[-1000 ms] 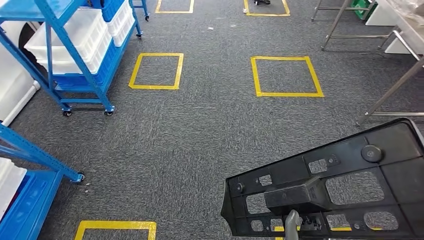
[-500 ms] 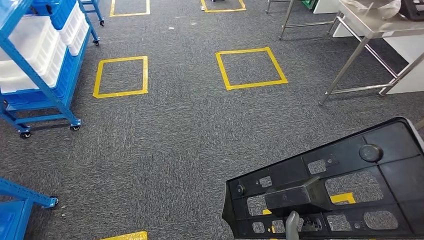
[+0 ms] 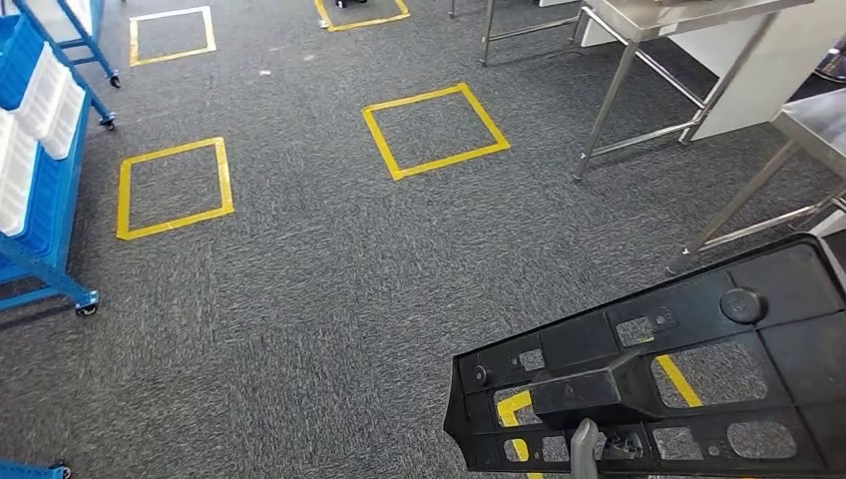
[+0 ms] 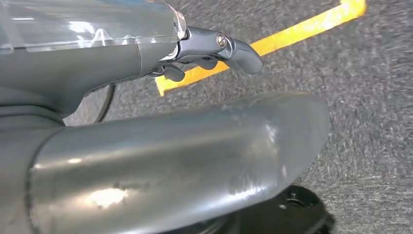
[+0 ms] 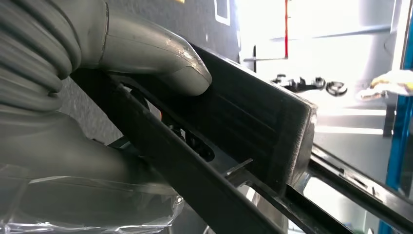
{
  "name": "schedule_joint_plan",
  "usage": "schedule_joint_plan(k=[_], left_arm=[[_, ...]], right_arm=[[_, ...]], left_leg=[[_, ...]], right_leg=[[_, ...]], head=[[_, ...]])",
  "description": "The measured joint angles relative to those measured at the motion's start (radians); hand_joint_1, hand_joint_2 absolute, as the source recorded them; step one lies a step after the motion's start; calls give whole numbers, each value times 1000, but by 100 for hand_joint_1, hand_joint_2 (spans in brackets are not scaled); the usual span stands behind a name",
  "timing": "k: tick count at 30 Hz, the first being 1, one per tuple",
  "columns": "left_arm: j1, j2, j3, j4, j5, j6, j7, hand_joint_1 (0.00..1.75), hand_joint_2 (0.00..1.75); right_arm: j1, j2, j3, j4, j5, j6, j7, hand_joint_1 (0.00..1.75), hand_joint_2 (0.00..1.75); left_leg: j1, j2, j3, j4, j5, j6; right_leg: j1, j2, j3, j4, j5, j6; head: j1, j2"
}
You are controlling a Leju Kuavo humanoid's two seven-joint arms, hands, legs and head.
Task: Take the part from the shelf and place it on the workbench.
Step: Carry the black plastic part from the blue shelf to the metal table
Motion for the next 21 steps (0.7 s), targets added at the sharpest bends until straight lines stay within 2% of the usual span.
schedule_joint_plan(k=[2,3,4,5,6,7,9,10,11,12,13,14,15,16,18,19,20,21], left_arm=[[1,0,0,1,0,1,0,0,0],[1,0,0,1,0,1,0,0,0],[1,0,0,2,0,1,0,0,0],[0,0,0,2,0,1,0,0,0],[-1,0,0,2,0,1,0,0,0],[-2,0,0,2,0,2,0,0,0],[-2,0,0,2,0,2,-1,0,0],[-2,0,0,2,0,1,-1,0,0],[0,0,0,2,0,1,-1,0,0],[2,0,0,3,0,1,-1,0,0],[2,0,0,3,-1,0,-1,0,0],[2,0,0,3,-3,0,-1,0,0],[1,-1,0,3,-4,0,-2,0,0],[0,-1,0,4,-5,0,-2,0,0],[-1,-2,0,4,-6,0,-2,0,0],[-2,-2,0,4,-6,0,-3,0,0],[-3,-2,-1,4,-6,0,-3,0,0],[-5,-2,-1,4,-6,-1,-4,0,0]], right_arm=[[0,0,0,0,0,0,0,175,175],[-1,0,0,0,0,0,0,175,175],[0,0,0,0,0,0,0,175,175],[0,0,0,0,0,0,0,175,175],[1,0,0,0,0,0,0,175,175],[3,0,-1,0,0,0,0,175,175],[3,0,-1,0,0,0,0,175,175],[2,0,-1,0,0,0,0,175,175],[0,0,-1,0,0,0,0,175,175],[0,0,-1,1,0,0,0,175,175],[0,0,-2,2,1,0,0,175,175],[0,0,-2,3,1,0,0,175,175],[0,0,-3,4,1,0,0,175,175],[0,0,-3,5,1,0,0,175,175],[-2,0,-3,6,1,0,0,175,175],[-3,0,-3,6,1,0,0,175,175],[-3,0,-4,7,1,0,0,175,175],[-2,0,-4,7,1,0,0,175,175]], left_leg=[[8,-51,52,-130,60,-1],[9,-75,67,-171,72,1],[9,-93,74,-189,72,4],[6,-90,74,-192,71,10],[5,-77,75,-193,74,17],[5,-64,77,-197,77,25],[7,-34,80,-208,84,40],[5,-18,80,-210,85,44],[3,-1,79,-211,84,47],[2,16,79,-210,83,47],[1,32,79,-210,81,47],[1,48,80,-210,79,46],[1,62,82,-210,77,45],[1,74,87,-210,74,42],[-3,95,96,-210,67,33],[-5,103,99,-210,63,27],[-7,112,104,-212,61,22],[-7,122,109,-214,60,16]], right_leg=[[-2,29,-6,15,-6,10],[-4,42,-12,22,-8,17],[-4,53,-18,26,-8,24],[-5,65,-24,27,-5,30],[-7,76,-28,25,-2,37],[-8,66,-31,29,-4,41],[-7,8,-58,79,-35,48],[-6,-30,-85,133,-65,50],[-6,-51,-120,200,-98,53],[-8,-60,-151,262,-122,56],[-9,-64,-169,299,-129,58],[-9,-67,-169,300,-118,59],[-10,-73,-146,260,-90,59],[-9,-88,-106,190,-55,56],[0,-135,-36,63,-15,46],[4,-149,-20,31,-10,40],[9,-152,-17,23,-14,35],[10,-139,-19,21,-12,30]], head=[[0,0],[0,0],[0,0],[0,0],[0,0],[1,0],[8,0],[12,0],[15,0],[15,0],[15,0],[15,0],[16,0],[16,0],[15,0],[14,0],[14,0],[13,0]])
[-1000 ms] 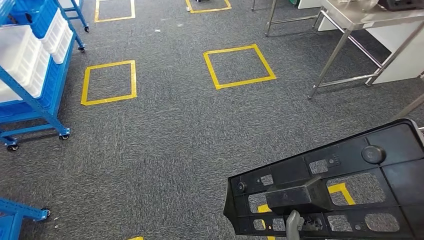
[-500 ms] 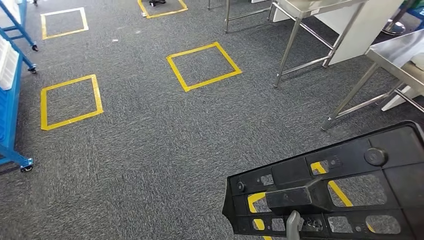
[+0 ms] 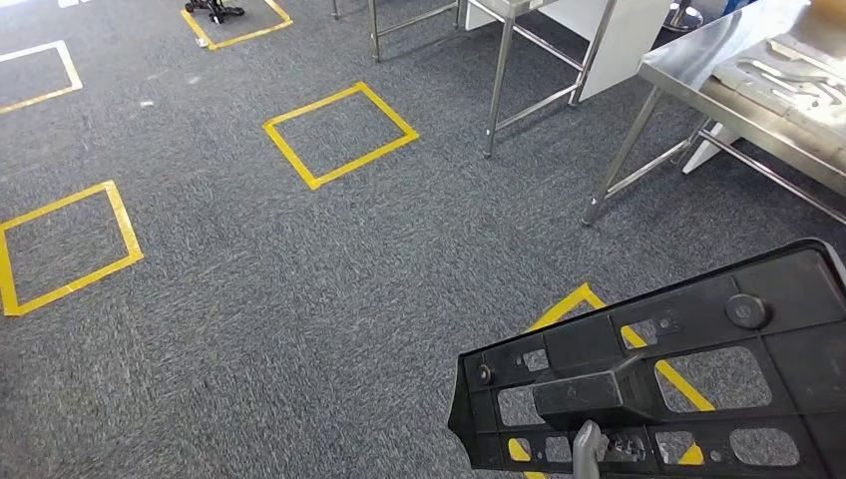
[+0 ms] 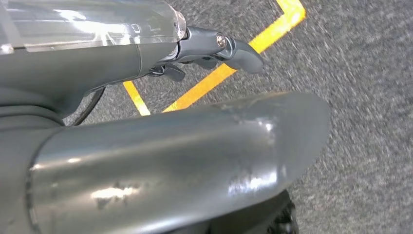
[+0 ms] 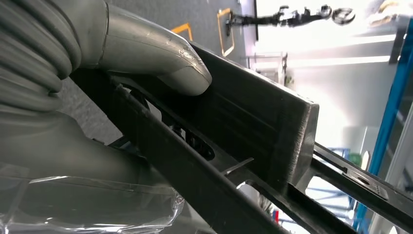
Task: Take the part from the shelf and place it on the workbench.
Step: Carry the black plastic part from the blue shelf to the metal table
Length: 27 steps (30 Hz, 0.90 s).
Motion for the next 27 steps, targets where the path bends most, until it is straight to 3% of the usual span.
schedule_joint_plan(k=[1,3,5,7,8,9,10,12,14,16,17,18,20,21,22,23,24,25,27], left_arm=[[-2,0,0,0,0,-1,0,0,0],[-5,0,-1,0,0,-3,-1,0,0],[-2,0,-1,0,0,-4,-1,0,0],[2,0,-1,1,-1,-4,1,0,0],[4,0,-1,1,-1,-4,1,0,0],[5,0,-1,1,-1,-4,2,0,0],[5,0,-1,1,-1,-4,2,0,0],[6,0,-1,2,0,-4,2,0,0],[5,0,-1,2,0,-4,2,0,0],[2,-1,-1,2,0,-4,2,0,0],[1,-2,-1,2,0,-4,2,0,0],[0,-3,-1,2,0,-4,2,0,0],[2,-4,-1,2,0,-4,2,0,0],[4,-4,-1,2,0,-4,3,0,0],[6,-4,-1,2,-1,-4,4,0,0],[6,-4,-1,2,-1,-4,5,0,0],[6,-4,-1,3,-1,-5,6,0,0],[6,-4,-1,4,-1,-5,6,0,0],[5,-5,-1,6,-1,-6,6,0,0]], right_arm=[[1,0,0,0,0,0,0,175,175],[1,0,0,0,1,-2,0,175,175],[-1,1,0,1,2,-3,0,175,175],[-2,1,0,2,3,-3,1,175,175],[-2,1,0,3,4,-3,1,175,175],[-1,1,0,4,4,-3,1,175,175],[-1,1,0,4,4,-3,1,175,175],[-2,1,0,5,4,-3,1,175,175],[-2,1,0,5,4,-3,1,175,175],[-1,1,0,6,4,-3,1,175,175],[1,1,0,6,5,-3,1,175,175],[1,0,0,6,5,-4,0,175,175],[-1,0,-1,6,6,-6,1,175,175],[-2,0,-1,7,7,-8,1,175,175],[-3,0,-1,8,8,-10,1,175,175],[-2,0,-1,10,9,-11,1,175,175],[-2,0,-1,11,10,-13,1,175,175],[-1,0,-2,12,10,-13,1,175,175],[-1,0,-2,12,10,-13,1,175,175]], left_leg=[[2,3,5,0,-3,-6],[6,-39,-5,35,-31,-16],[8,-99,-61,152,-92,-21],[9,-114,-126,274,-130,-23],[9,-116,-140,290,-120,-22],[9,-119,-135,265,-90,-20],[9,-129,-114,205,-47,-16],[9,-175,-64,74,13,-6],[7,-204,-43,19,22,1],[6,-187,-39,10,25,9],[8,-175,-35,3,29,15],[10,-160,-32,-5,33,22],[11,-132,-28,-14,37,30],[10,-116,-28,-14,36,32],[9,-101,-28,-14,35,32],[8,-86,-26,-14,32,31],[8,-71,-24,-14,29,29],[9,-57,-20,-14,26,27],[6,-35,-8,-13,17,18]], right_leg=[[-2,12,1,-4,2,-6],[-9,37,6,-14,9,-19],[-11,62,9,-18,11,-28],[-8,92,9,-16,10,-31],[-7,109,11,-14,9,-32],[-7,127,12,-12,8,-31],[-7,143,14,-9,6,-30],[-8,171,14,-3,2,-24],[-11,193,8,0,2,-13],[-14,215,2,-3,5,2],[-13,206,-1,1,3,7],[-11,181,-10,18,-9,12],[-9,110,-56,109,-63,19],[-11,88,-90,174,-94,22],[-14,79,-119,230,-113,26],[-16,74,-135,257,-114,28],[-18,70,-131,247,-96,30],[-19,63,-106,199,-64,30],[-16,18,-31,61,-4,24]], head=[[-1,0],[-4,0],[-9,0],[-11,0],[-11,0],[-11,0],[-11,0],[-11,0],[-12,0],[-13,0],[-12,0],[-8,0],[0,0],[4,0],[4,0],[4,0],[4,0],[4,0],[4,0]])
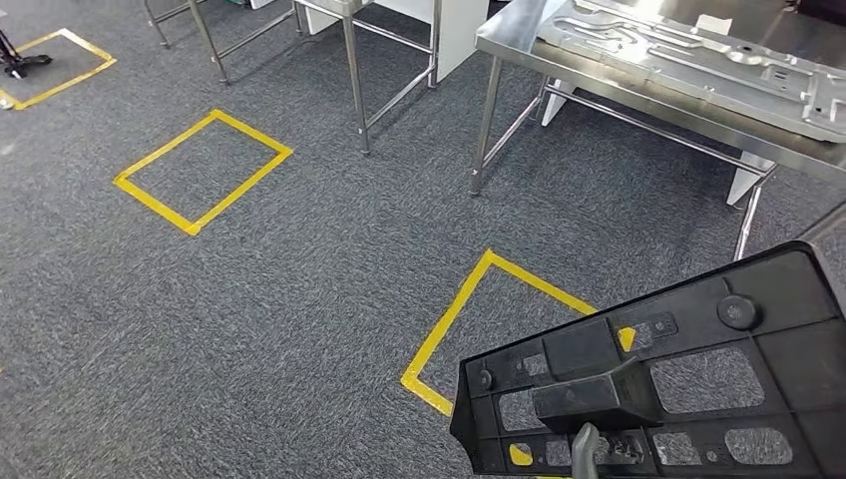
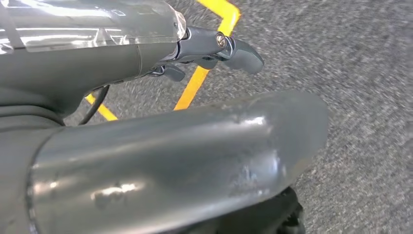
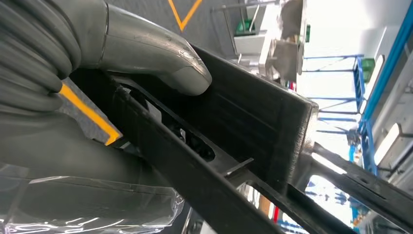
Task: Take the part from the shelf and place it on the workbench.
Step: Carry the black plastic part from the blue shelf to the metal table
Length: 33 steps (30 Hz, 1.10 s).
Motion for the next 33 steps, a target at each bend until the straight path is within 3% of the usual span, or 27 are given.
schedule_joint_plan(k=[2,4,5,7,9,10,11,12,13,14,16,18,20,22,24,26,27,28,31,33], left_arm=[[-1,0,0,1,0,0,0,0,0],[-5,-1,0,2,0,-1,0,0,0],[-7,-1,0,2,0,-1,0,0,0],[-9,-1,0,2,0,-1,-1,0,0],[-7,-1,0,2,0,-1,-1,0,0],[-4,-1,0,2,0,-1,0,0,0],[-2,-1,0,2,0,-1,0,0,0],[0,-1,0,2,0,-1,0,0,0],[1,-1,0,2,0,-1,0,0,0],[1,-1,0,2,0,-1,0,0,0],[1,1,0,2,0,-1,0,0,0],[-2,2,0,2,0,-1,0,0,0],[-5,1,0,3,0,-1,0,0,0],[-5,0,0,3,0,-1,0,0,0],[-3,0,0,3,0,-1,0,0,0],[0,0,0,3,0,-2,0,0,0],[1,0,0,3,0,-2,0,0,0],[1,0,0,3,0,-2,1,0,0],[0,-1,0,4,-1,-1,3,0,0],[-2,-1,-1,4,-2,1,4,0,0]], right_arm=[[-1,0,0,1,1,0,0,175,175],[0,0,0,1,1,0,0,175,175],[1,1,-1,1,2,-1,0,175,175],[1,1,0,1,3,-1,0,175,175],[-1,1,1,2,5,-1,1,175,175],[-1,1,1,2,5,-1,1,175,175],[-1,1,1,2,6,-1,2,175,175],[-1,1,1,2,6,-1,2,175,175],[-1,1,1,3,6,-1,3,175,175],[-1,1,1,3,6,-1,3,175,175],[-1,1,1,3,6,-1,3,175,175],[-1,1,2,4,6,-1,3,175,175],[1,1,2,4,6,-1,3,175,175],[2,1,1,4,7,-2,3,175,175],[0,0,1,4,9,-3,4,175,175],[-2,0,1,4,11,-3,5,175,175],[-1,0,1,4,12,-3,6,175,175],[-1,0,1,5,12,-3,7,175,175],[-2,0,2,5,16,-8,17,175,175],[-3,0,4,5,34,-25,28,175,175]], left_leg=[[-4,18,10,-1,-8,-12],[-5,37,21,-4,-14,-23],[-3,34,25,-2,-19,-29],[2,-13,9,49,-55,-37],[5,-68,-52,180,-122,-42],[5,-76,-86,248,-147,-43],[5,-79,-110,290,-153,-43],[5,-80,-120,295,-139,-41],[5,-85,-111,260,-104,-37],[4,-96,-89,193,-60,-32],[4,-146,-44,66,0,-19],[0,-174,-29,17,7,-10],[-2,-153,-24,7,10,-4],[5,-126,-16,-5,17,7],[6,-96,-11,-12,19,14],[4,-64,-9,-10,14,14],[4,-48,-6,-10,10,12],[5,-34,-2,-9,5,10],[3,2,17,-7,-13,-5],[-2,16,26,-6,-23,-17]], right_leg=[[7,-29,37,-68,15,-11],[11,-11,36,-72,11,-23],[9,0,37,-76,13,-29],[3,24,40,-84,19,-41],[1,48,41,-86,21,-49],[3,63,42,-85,20,-51],[5,79,43,-84,19,-52],[7,96,45,-83,19,-53],[8,113,48,-82,17,-53],[9,129,50,-81,16,-52],[10,157,50,-76,13,-47],[4,181,41,-73,12,-34],[-1,199,35,-73,14,-21],[3,159,18,-39,-9,-11],[5,89,-37,70,-70,-2],[-1,60,-100,185,-113,6],[-4,55,-109,200,-106,9],[-7,49,-98,175,-81,12],[-8,-5,1,-15,10,7],[-2,-24,28,-65,18,-5]], head=[[-2,0],[-3,0],[-3,0],[-7,0],[-11,0],[-12,0],[-12,0],[-12,0],[-12,0],[-12,0],[-11,0],[-10,0],[-12,0],[-7,0],[1,0],[4,0],[4,0],[4,0],[4,0],[0,0]])
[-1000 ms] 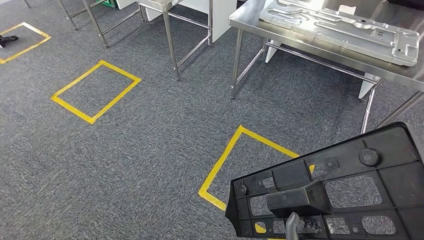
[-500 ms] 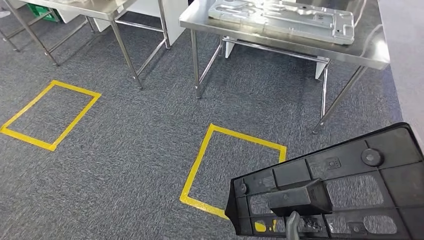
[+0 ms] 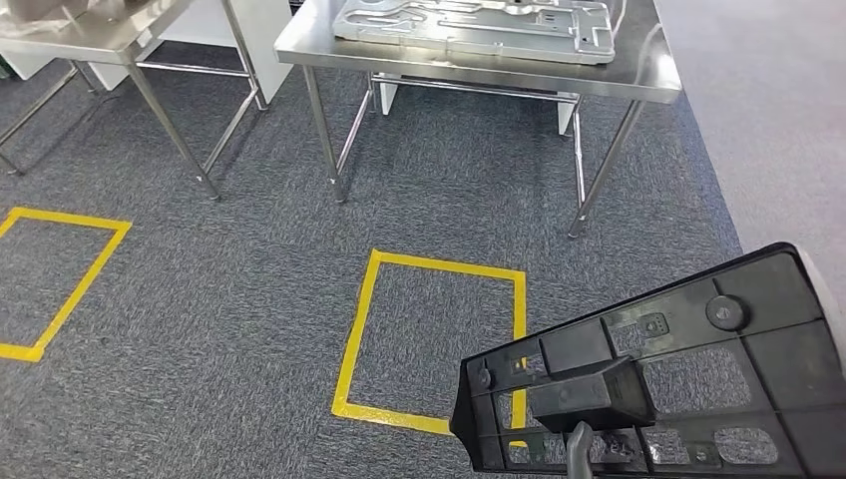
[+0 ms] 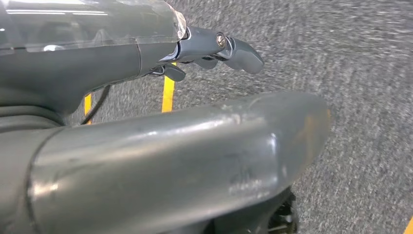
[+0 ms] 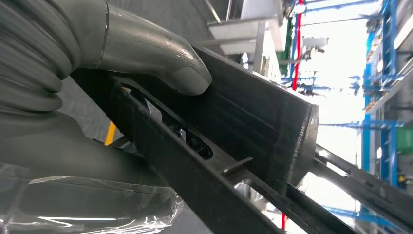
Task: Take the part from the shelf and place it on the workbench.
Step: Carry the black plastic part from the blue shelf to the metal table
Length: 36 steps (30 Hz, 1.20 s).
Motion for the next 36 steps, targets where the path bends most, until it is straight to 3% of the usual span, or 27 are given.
schedule_joint_plan(k=[2,4,6,8,9,10,12,14,16,20,25,27,28,29,31,32,33,36], left_arm=[[-5,0,0,0,-1,2,3,0,0],[-8,0,0,0,-1,3,7,0,0],[-6,0,0,0,-1,4,10,0,0],[-1,0,0,0,-1,5,13,0,0],[1,0,0,0,-1,5,14,0,0],[3,0,0,0,-1,5,15,0,0],[5,2,0,0,-1,5,15,0,0],[3,5,-1,0,-1,5,16,0,0],[1,7,-1,0,-2,6,19,0,0],[2,7,-1,0,-2,6,24,0,0],[3,8,-1,0,-2,6,24,0,0],[3,8,-1,0,-2,6,26,0,0],[2,9,-1,0,-3,6,28,0,0],[3,10,-2,0,-9,5,34,0,0],[3,14,-8,0,-27,0,44,0,0],[2,17,-14,0,-38,-3,48,0,0],[0,20,-19,0,-45,-6,49,0,0],[-5,32,-33,0,-59,-13,53,0,0]], right_arm=[[1,0,2,0,23,-24,8,175,175],[1,1,6,1,41,-38,12,175,175],[-1,1,13,2,52,-45,12,175,175],[-3,1,18,6,58,-49,12,175,175],[-3,1,19,8,59,-50,12,175,175],[-3,1,20,10,60,-50,12,175,175],[-3,1,22,14,60,-51,12,175,175],[-4,0,25,18,61,-52,12,175,175],[-5,0,29,23,64,-58,11,175,175],[-5,-1,38,29,68,-78,14,175,175],[-5,-1,39,29,69,-81,15,175,175],[-6,-2,41,31,71,-91,22,175,175],[-6,-2,43,33,72,-98,30,175,175],[-12,-4,47,40,60,-121,54,175,175],[-45,-11,63,59,20,-244,117,175,175],[-68,-14,71,67,-1,-328,147,175,175],[-92,-17,75,70,-10,-408,163,175,175],[-145,-21,69,50,-10,-547,179,175,175]], left_leg=[[0,10,10,-2,-6,-12],[4,-19,6,22,-28,-21],[8,-72,-43,127,-86,-25],[7,-93,-117,267,-135,-25],[7,-95,-141,301,-134,-23],[7,-95,-146,295,-110,-20],[4,-97,-109,179,-25,-7],[-3,-98,-68,68,21,7],[-9,-98,-60,37,19,15],[0,-97,-42,9,30,29],[1,-96,-39,5,31,30],[2,-95,-37,4,31,34],[2,-95,-36,4,30,36],[2,-95,-28,4,23,36],[-1,-94,-9,6,2,24],[-3,-94,0,6,-7,17],[-4,-93,2,5,-12,10],[-2,-93,7,15,-27,-6]], right_leg=[[2,18,0,-1,-2,-13],[-1,30,2,-6,-1,-26],[-1,41,4,-9,-2,-37],[3,54,6,-8,-6,-44],[6,62,8,-7,-9,-47],[9,70,12,-5,-12,-48],[12,81,22,-2,-19,-47],[15,87,28,1,-27,-39],[15,90,27,1,-29,-27],[16,86,30,6,-37,-7],[15,84,28,14,-42,-4],[12,84,-4,74,-74,0],[9,83,-38,135,-100,3],[5,82,-63,165,-93,7],[0,77,-53,106,-37,7],[0,75,-31,43,1,3],[2,75,-17,10,6,-3],[0,79,-8,-2,2,-24]], head=[[-4,0],[-8,0],[-14,0],[-16,0],[-16,0],[-16,0],[-16,0],[-16,0],[-15,0],[-14,0],[-14,0],[-9,0],[-8,0],[-6,0],[-7,0],[-9,0],[-12,0],[-17,0]])
